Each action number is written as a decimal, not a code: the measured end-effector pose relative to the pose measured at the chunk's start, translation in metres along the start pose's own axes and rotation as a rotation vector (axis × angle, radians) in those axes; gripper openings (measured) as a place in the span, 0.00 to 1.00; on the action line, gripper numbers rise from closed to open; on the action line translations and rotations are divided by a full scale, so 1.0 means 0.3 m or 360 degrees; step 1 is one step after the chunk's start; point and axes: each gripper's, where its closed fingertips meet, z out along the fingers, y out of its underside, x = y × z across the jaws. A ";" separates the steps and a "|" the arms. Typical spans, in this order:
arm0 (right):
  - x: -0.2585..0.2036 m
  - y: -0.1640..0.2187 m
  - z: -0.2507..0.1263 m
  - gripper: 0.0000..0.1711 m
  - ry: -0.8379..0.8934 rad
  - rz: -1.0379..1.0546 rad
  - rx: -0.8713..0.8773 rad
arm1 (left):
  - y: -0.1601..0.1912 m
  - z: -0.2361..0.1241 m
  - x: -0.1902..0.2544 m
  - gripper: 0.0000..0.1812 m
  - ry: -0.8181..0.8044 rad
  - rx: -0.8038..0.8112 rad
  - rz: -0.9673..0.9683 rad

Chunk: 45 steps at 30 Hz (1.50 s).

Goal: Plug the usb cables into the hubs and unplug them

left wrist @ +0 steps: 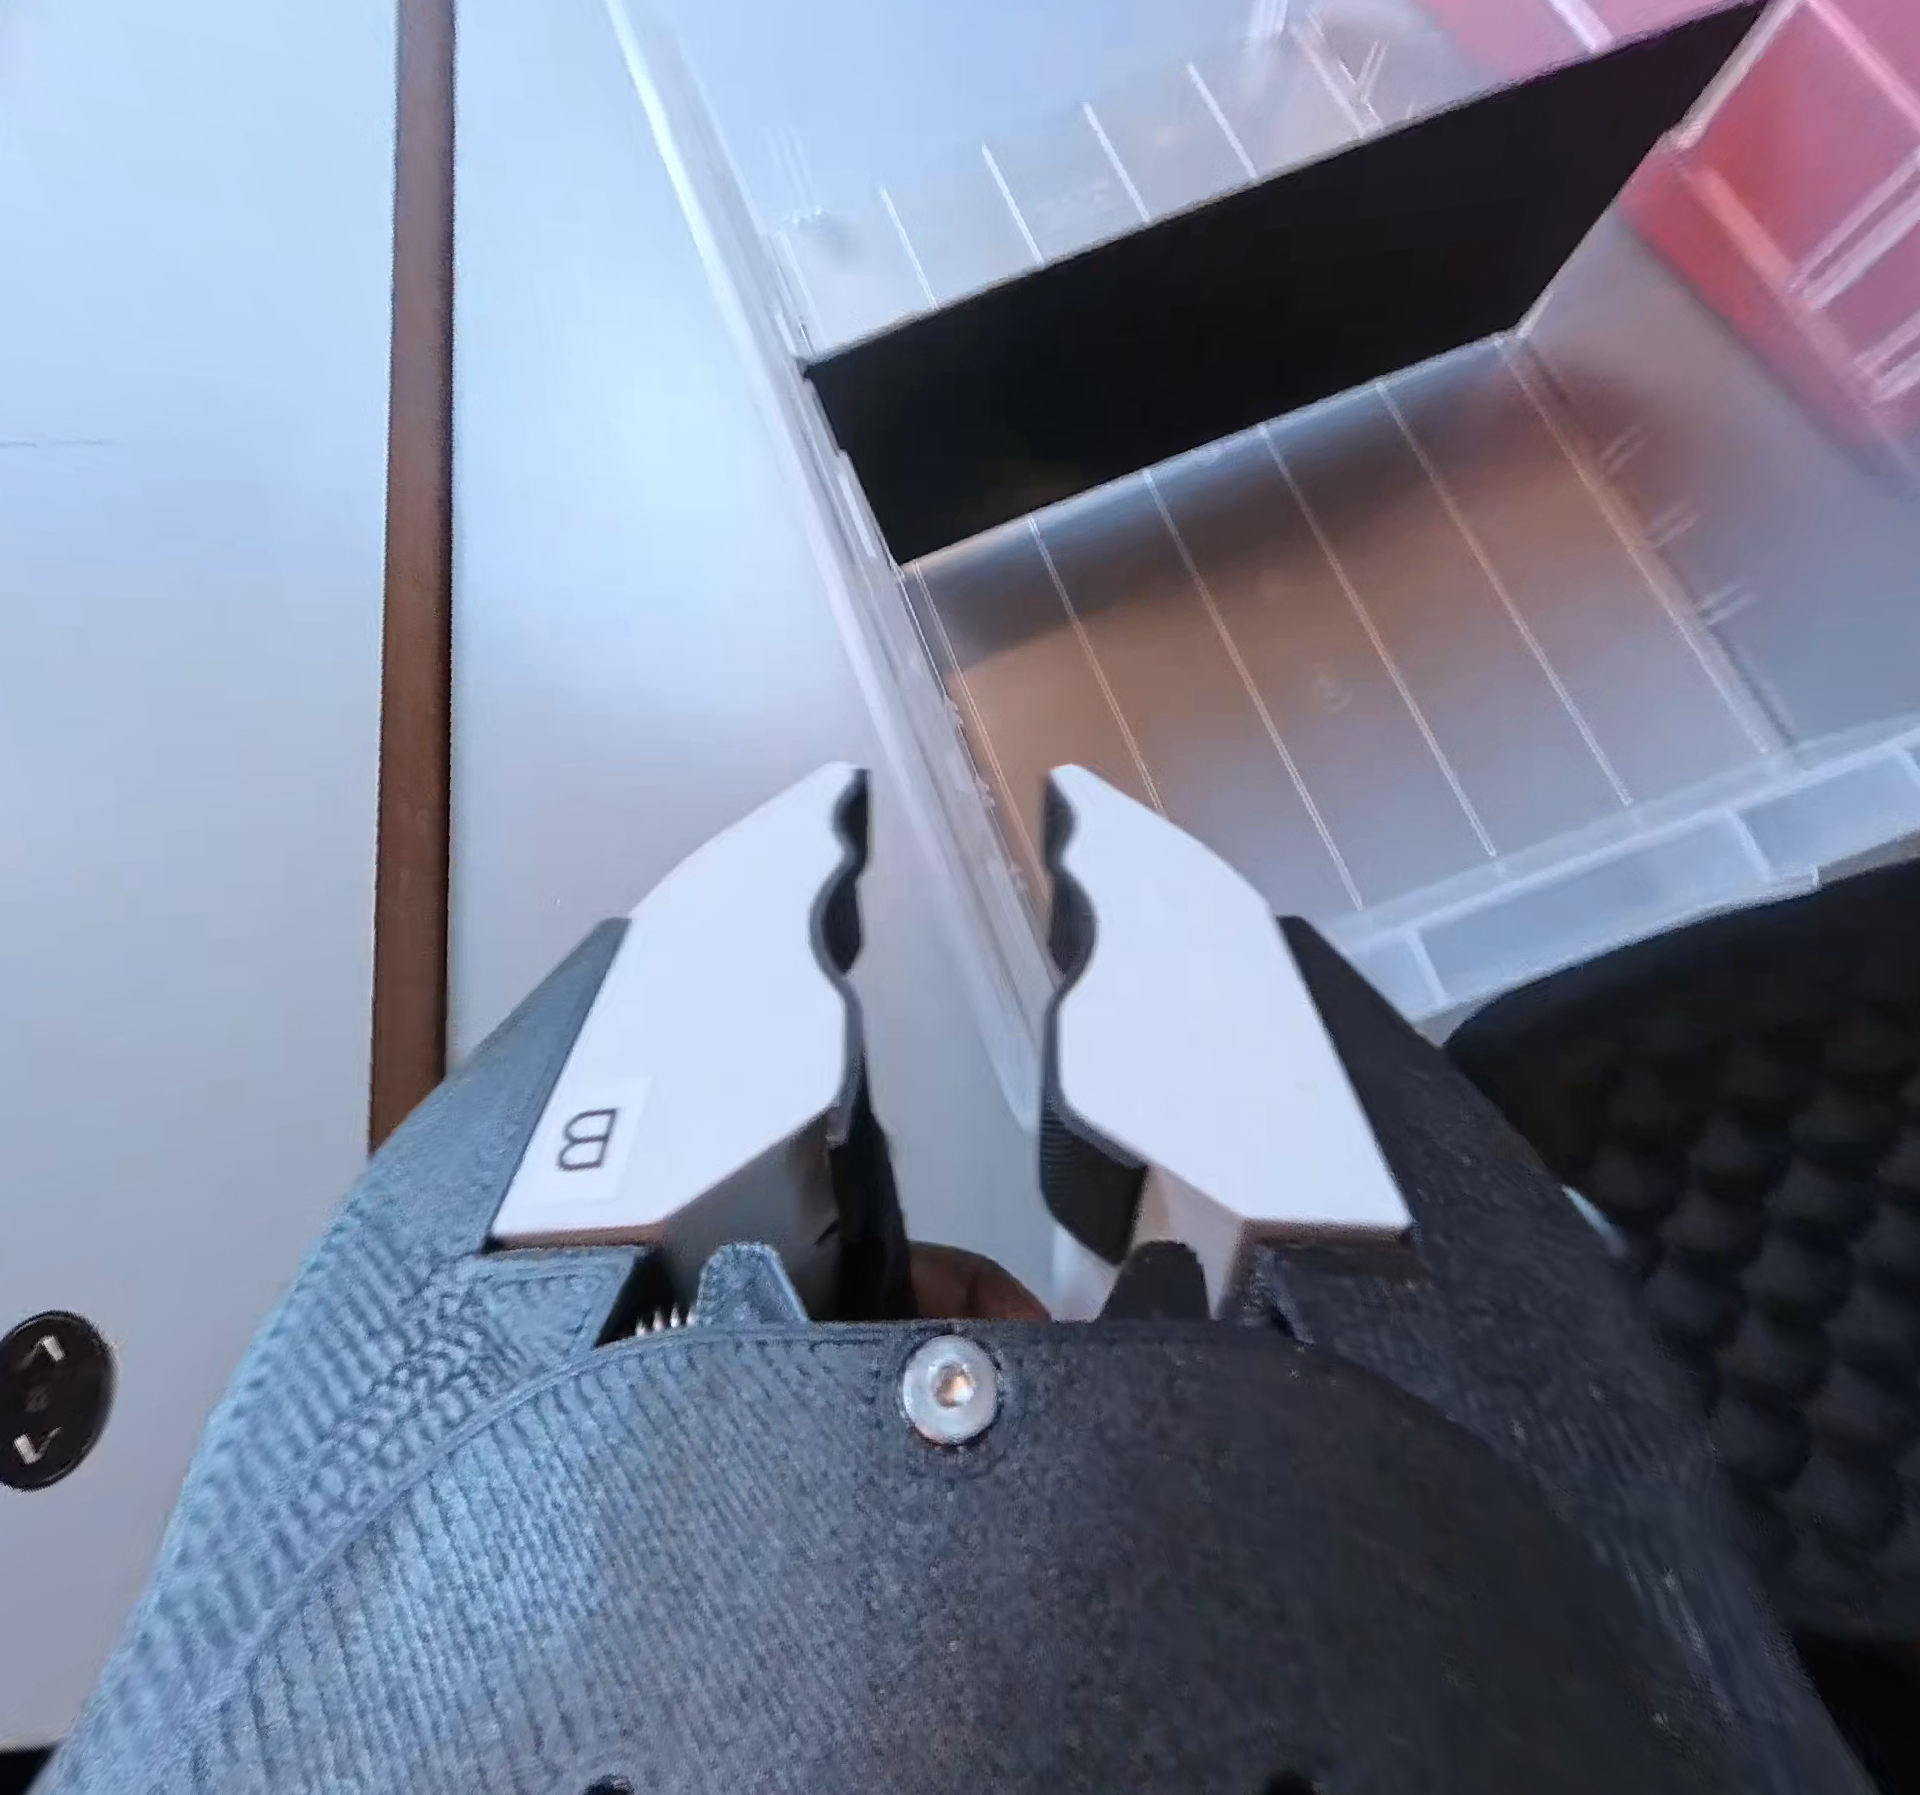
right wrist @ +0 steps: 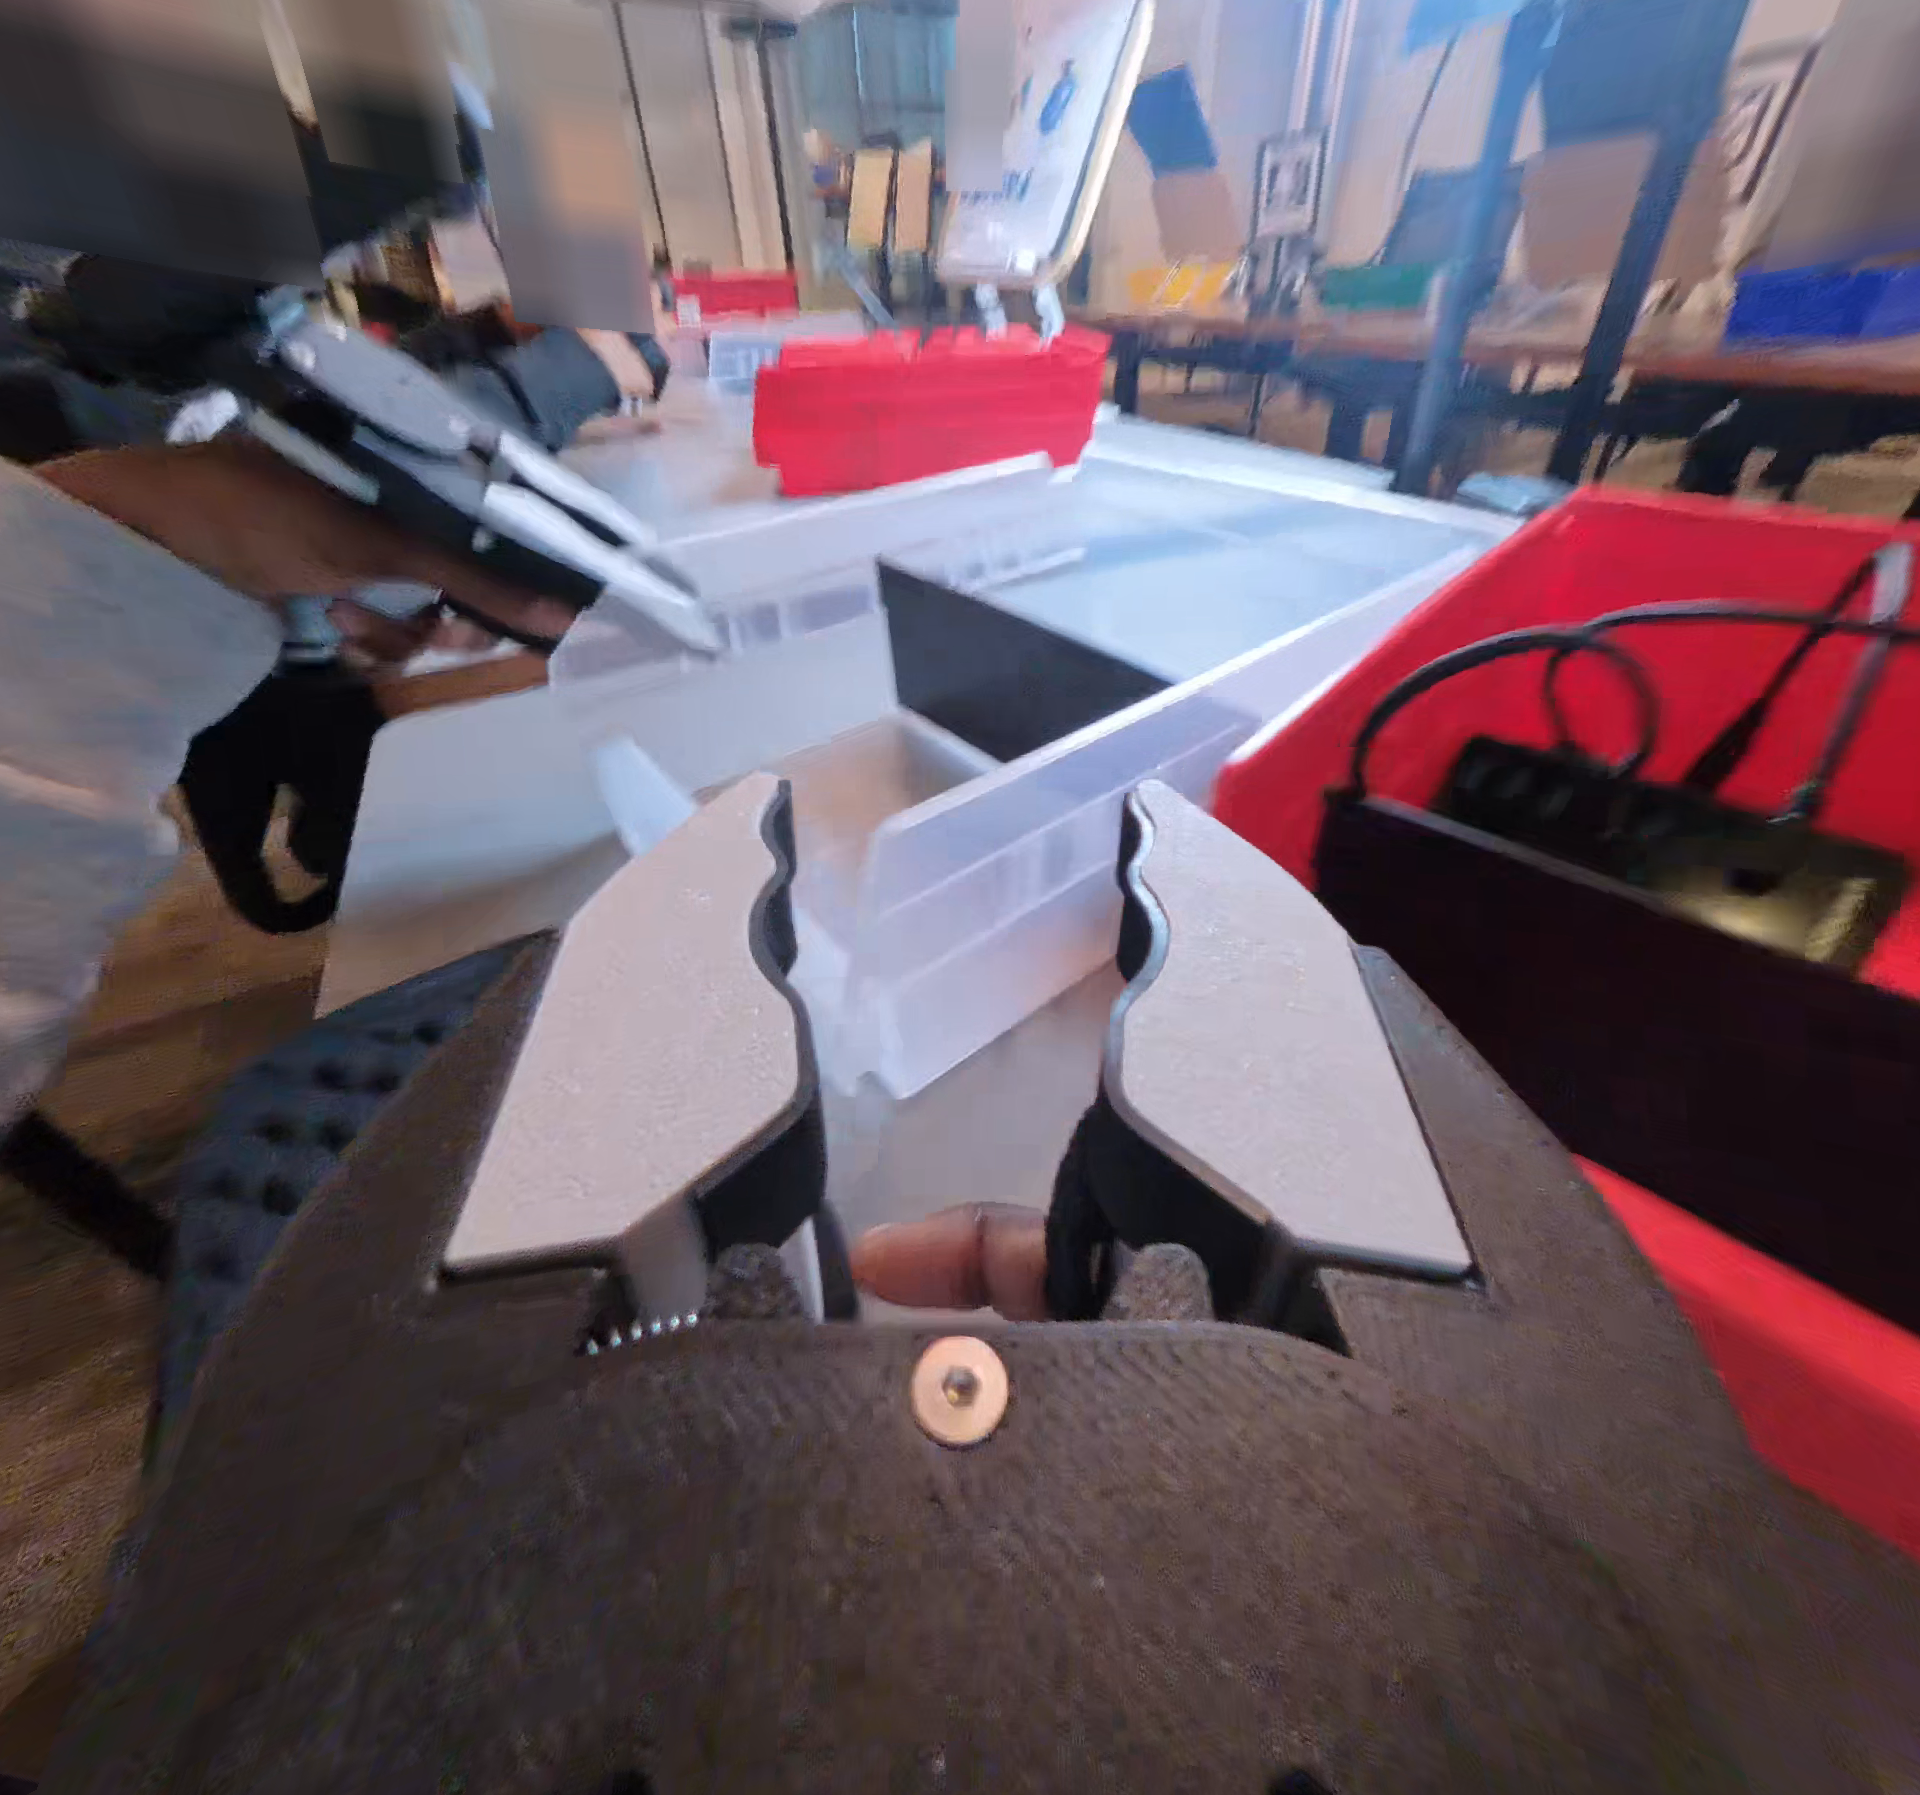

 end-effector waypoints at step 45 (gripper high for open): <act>0.868 0.122 -1.322 0.15 0.1584 -0.0108 -0.0483 | -0.718 0.387 1.700 0.14 0.0698 0.0549 0.0668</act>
